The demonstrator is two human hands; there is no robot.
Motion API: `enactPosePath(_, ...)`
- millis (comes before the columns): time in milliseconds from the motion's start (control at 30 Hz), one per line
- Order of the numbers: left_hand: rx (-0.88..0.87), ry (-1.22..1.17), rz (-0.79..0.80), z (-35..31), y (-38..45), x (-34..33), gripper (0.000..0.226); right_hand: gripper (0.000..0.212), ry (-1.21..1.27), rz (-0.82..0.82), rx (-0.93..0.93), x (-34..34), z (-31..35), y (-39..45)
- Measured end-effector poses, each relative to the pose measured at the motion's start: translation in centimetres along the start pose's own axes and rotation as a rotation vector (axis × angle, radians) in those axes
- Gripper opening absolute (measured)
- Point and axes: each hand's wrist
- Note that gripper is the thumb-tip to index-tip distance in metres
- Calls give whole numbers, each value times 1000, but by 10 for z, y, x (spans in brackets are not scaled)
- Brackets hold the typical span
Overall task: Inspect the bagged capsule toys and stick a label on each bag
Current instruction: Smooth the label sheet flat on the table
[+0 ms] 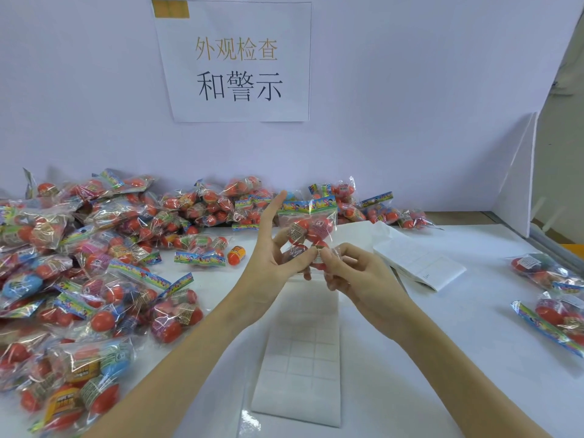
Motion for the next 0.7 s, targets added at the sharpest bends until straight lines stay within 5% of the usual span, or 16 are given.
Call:
enactPosePath(167, -3, 161, 86, 3, 1, 12, 103, 37, -117, 49, -28, 1, 0, 0)
enactPosePath(333, 91, 182, 12, -3, 5, 25, 77, 42, -157, -91, -83, 15, 19, 0)
enactPosePath(433, 128, 273, -126, -8, 10, 34, 47, 26, 482, 195, -5, 40, 41, -7)
enactPosePath(500, 136, 386, -168, -9, 11, 37, 30, 49, 965, 576, 61, 54, 48, -18)
enactPosePath(600, 73, 801, -258, -3, 7, 42, 13, 82, 979, 665, 2, 57, 48, -19)
enactPosePath(700, 29, 1448, -223, 5, 4, 50, 33, 72, 777, 455, -55, 49, 37, -12)
Point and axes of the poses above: each hand's wrist, its own y-axis towards the middle knuckle, its own x-axis out of the back of the hand, z = x × y, and after that the axes turned 6 degrees about -x, right-handed
